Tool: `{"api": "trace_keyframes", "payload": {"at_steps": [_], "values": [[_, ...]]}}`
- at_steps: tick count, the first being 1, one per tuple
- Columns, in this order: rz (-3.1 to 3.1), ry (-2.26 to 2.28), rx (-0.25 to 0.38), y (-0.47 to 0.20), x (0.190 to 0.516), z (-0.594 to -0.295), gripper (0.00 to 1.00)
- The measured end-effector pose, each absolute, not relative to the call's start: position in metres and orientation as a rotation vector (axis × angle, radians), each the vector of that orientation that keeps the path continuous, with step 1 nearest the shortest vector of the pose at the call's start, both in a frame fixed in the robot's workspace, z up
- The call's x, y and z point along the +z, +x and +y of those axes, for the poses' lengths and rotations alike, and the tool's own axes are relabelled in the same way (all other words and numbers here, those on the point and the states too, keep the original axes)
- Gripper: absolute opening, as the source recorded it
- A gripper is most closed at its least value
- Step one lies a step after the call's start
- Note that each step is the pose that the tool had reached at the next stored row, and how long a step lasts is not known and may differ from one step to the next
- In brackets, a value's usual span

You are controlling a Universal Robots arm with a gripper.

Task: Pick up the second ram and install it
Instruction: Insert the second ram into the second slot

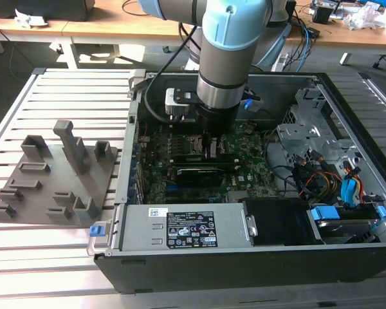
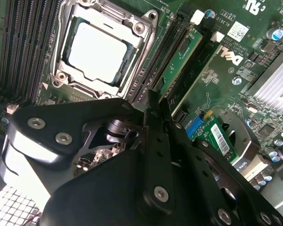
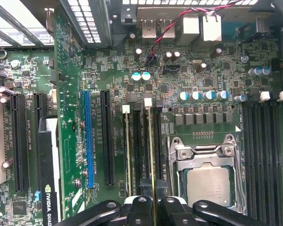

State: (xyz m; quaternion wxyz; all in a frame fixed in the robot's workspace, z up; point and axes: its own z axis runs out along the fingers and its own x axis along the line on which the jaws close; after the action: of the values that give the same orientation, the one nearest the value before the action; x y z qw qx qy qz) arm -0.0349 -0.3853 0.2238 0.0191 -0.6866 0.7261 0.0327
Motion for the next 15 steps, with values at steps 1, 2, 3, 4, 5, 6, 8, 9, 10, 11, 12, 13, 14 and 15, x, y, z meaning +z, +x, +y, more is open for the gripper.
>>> {"api": "trace_keyframes", "payload": {"at_steps": [1, 2, 3, 4, 5, 6, 8, 9, 10, 11, 12, 13, 14, 15], "values": [[2.254, -2.131, 0.101, -0.035, 0.223, -0.385, 0.14], [2.254, -2.131, 0.102, -0.035, 0.223, -0.385, 0.14], [2.254, -2.131, 0.102, -0.035, 0.221, -0.385, 0.14], [2.254, -2.132, 0.102, -0.035, 0.220, -0.385, 0.14], [2.254, -2.132, 0.102, -0.035, 0.219, -0.385, 0.14], [2.254, -2.132, 0.102, -0.035, 0.218, -0.385, 0.14], [2.255, -2.132, 0.102, -0.035, 0.214, -0.386, 0.14], [2.254, -2.132, 0.102, -0.035, 0.214, -0.385, 0.14], [2.254, -2.132, 0.102, -0.035, 0.214, -0.385, 0.14], [2.254, -2.131, 0.102, -0.035, 0.214, -0.385, 0.14], [2.254, -2.130, 0.103, -0.035, 0.213, -0.385, 0.15], [2.254, -2.131, 0.103, -0.035, 0.213, -0.385, 0.22], [2.254, -2.132, 0.102, -0.035, 0.214, -0.385, 0.22], [2.255, -2.132, 0.101, -0.035, 0.215, -0.385, 0.22]]}}
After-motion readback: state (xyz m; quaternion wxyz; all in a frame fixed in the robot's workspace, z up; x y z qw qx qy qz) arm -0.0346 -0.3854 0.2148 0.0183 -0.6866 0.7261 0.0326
